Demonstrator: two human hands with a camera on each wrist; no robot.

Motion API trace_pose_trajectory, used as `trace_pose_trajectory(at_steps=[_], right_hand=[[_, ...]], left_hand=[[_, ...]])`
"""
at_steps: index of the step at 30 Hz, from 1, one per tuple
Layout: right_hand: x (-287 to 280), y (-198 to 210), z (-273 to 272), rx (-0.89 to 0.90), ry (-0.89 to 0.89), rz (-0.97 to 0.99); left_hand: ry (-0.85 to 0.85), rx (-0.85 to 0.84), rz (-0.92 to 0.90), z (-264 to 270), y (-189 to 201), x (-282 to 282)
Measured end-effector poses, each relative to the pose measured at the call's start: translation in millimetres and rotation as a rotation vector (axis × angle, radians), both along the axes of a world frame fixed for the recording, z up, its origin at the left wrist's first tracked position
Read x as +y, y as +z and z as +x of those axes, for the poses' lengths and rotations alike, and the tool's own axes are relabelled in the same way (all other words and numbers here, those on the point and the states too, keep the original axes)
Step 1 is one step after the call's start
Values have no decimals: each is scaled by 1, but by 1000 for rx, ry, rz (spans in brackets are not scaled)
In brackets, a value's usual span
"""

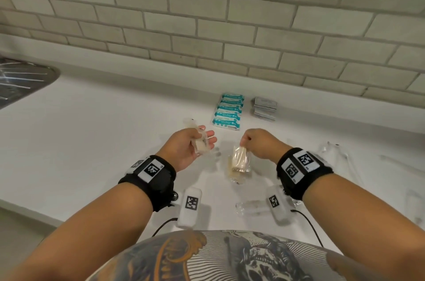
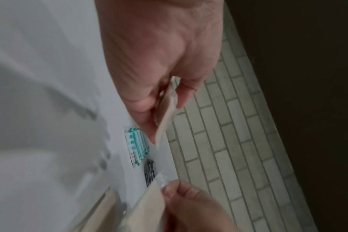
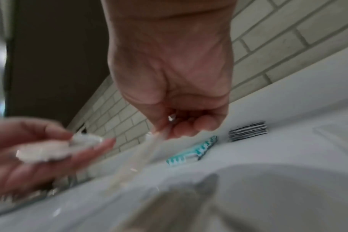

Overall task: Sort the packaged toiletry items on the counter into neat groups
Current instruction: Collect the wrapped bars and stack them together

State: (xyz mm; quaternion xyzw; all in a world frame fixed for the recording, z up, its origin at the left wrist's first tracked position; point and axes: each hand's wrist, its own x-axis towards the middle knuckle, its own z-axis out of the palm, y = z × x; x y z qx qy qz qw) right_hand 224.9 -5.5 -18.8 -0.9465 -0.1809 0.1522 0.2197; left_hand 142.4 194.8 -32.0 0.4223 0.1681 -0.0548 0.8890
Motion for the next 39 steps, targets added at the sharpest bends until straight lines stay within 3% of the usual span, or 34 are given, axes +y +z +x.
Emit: trace_pose_trajectory(at_steps=[3,6,9,11,14,18,24,30,39], right_hand=[[8,-19,-4,-3,27,-92],[14,-15,-6,-133,18,-130],[26,6,-17,-202,35,141],[36,19,-30,-117,73,326],[46,24,-43,-41,63,393],[38,24,-35,-54,-75,444],[22,26,-30,240,-184,832],[18,27,-29,135,-188,813],[21,29,-28,122,-142,732]], left_hand=[[-49,-82,27,-5,-1,3],[-29,-118,133,-8,-1,1],[59,-107,196,-6,1,-3],[31,-132,237,-4,3,-7],[-98,-193,279,-3,10,-16],[-98,-205,325,2,16,-22],[-44,-235,409,4,16,-22],[-17,-251,503,4,19,-25],[74,-255,466,5,23,-27]])
